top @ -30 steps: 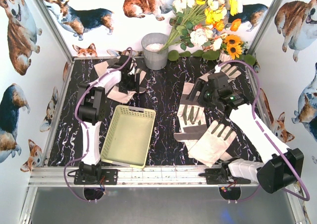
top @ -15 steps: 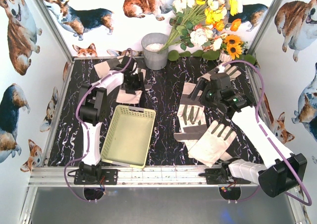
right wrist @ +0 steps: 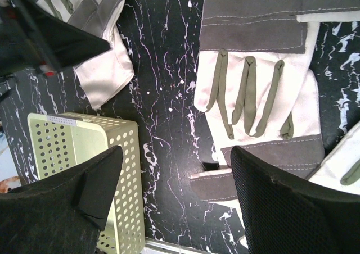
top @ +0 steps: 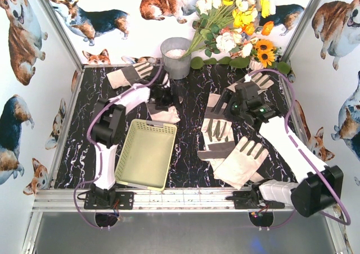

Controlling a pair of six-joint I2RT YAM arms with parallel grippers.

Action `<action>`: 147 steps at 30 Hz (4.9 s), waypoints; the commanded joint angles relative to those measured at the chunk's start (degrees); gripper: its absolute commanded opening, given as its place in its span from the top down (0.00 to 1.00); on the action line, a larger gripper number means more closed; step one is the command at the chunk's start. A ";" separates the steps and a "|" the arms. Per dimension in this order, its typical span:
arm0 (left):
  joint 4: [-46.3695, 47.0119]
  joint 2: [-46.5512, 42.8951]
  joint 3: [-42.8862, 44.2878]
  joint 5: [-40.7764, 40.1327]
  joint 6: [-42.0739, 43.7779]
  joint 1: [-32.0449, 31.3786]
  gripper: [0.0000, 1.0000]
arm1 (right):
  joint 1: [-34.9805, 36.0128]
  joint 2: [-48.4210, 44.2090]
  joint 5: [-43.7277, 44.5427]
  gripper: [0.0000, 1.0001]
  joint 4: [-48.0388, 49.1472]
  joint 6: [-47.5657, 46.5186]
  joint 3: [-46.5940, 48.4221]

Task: Put the gloves into the storage basket
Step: Adjust the glove at the center of the board, then pick up the glove from the center of the board.

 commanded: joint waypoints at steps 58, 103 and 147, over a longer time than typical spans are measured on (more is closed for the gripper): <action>-2.22 18.70 21.13 9.23 22.74 14.68 0.82 | 1.07 26.35 -11.64 0.29 -6.90 -5.54 21.85; -2.20 -38.84 -17.41 -7.77 13.97 13.84 0.16 | -20.99 9.20 -7.07 0.23 21.45 8.57 -14.73; 1.57 -42.62 -12.05 -14.14 17.10 5.56 0.21 | -24.83 9.25 -22.61 1.00 11.92 11.58 -1.78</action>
